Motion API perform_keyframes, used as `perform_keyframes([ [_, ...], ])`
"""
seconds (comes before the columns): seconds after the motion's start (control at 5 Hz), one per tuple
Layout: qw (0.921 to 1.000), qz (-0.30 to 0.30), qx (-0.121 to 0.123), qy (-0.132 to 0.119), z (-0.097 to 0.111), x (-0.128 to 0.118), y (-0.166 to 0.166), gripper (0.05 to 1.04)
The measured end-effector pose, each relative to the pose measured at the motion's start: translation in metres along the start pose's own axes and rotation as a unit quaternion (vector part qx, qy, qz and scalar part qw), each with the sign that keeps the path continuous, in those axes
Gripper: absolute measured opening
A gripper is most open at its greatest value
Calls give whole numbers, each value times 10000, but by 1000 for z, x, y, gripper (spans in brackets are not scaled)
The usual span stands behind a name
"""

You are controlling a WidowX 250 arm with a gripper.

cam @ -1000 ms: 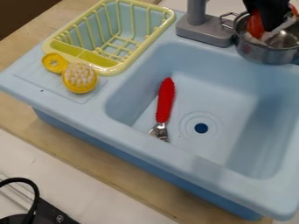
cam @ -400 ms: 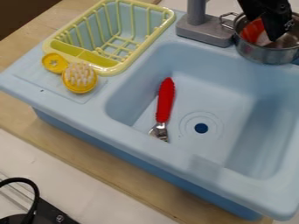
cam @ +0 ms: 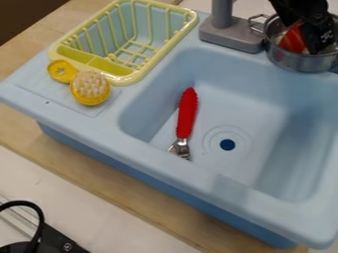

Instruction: Moves a red thing to the top of the sink

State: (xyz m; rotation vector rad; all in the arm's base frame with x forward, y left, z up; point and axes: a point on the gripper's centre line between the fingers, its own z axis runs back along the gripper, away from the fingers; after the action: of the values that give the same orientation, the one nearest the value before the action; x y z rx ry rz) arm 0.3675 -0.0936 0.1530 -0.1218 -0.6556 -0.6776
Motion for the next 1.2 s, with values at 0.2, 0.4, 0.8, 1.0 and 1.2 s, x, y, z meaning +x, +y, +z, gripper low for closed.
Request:
perform_keyframes([
  [0.2, 9998, 41, 149, -86, 16, 1, 1, 1001],
  [0.4, 9993, 192, 315, -109, 31, 0, 3, 1001],
  [0.8, 9963, 440, 306, 677, 46, -29, -9, 1001],
  [1.0, 9943, 381, 143, 981, 59, -40, -22, 1001],
  [1.2, 9929, 246, -6, 1162, 69, -52, -42, 1001],
])
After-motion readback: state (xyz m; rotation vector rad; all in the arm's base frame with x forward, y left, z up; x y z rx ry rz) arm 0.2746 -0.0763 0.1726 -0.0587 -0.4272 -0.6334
